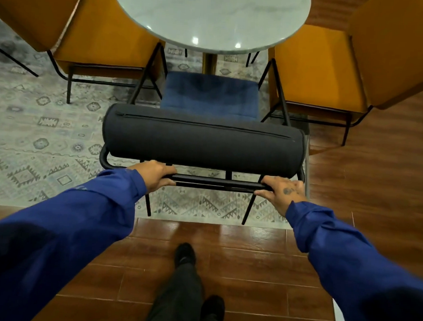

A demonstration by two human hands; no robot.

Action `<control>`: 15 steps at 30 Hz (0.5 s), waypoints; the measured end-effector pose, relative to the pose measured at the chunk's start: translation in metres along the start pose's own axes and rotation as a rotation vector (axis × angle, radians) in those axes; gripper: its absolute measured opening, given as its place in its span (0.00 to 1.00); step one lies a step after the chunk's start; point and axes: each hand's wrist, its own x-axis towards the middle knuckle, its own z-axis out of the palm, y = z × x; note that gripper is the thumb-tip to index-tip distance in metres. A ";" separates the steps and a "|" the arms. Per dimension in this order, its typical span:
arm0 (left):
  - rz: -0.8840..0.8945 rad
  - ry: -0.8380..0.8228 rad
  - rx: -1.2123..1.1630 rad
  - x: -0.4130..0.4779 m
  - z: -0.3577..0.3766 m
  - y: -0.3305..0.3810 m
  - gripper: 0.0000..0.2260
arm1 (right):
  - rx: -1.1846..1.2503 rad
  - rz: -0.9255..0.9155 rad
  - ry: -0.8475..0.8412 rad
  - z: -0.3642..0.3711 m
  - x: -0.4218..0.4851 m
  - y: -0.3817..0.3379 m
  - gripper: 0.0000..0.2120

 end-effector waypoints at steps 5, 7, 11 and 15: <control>-0.057 -0.084 0.014 0.006 0.034 -0.009 0.17 | -0.018 0.050 -0.103 0.025 -0.001 -0.007 0.16; -0.080 -0.082 0.001 0.005 0.044 -0.013 0.19 | -0.060 0.066 -0.105 0.035 -0.005 -0.009 0.17; -0.125 -0.063 -0.007 0.003 0.044 -0.015 0.20 | -0.009 0.101 -0.079 0.033 -0.006 -0.014 0.17; -0.213 -0.135 0.021 0.001 0.028 -0.016 0.18 | 0.060 0.112 -0.166 0.015 0.001 -0.033 0.16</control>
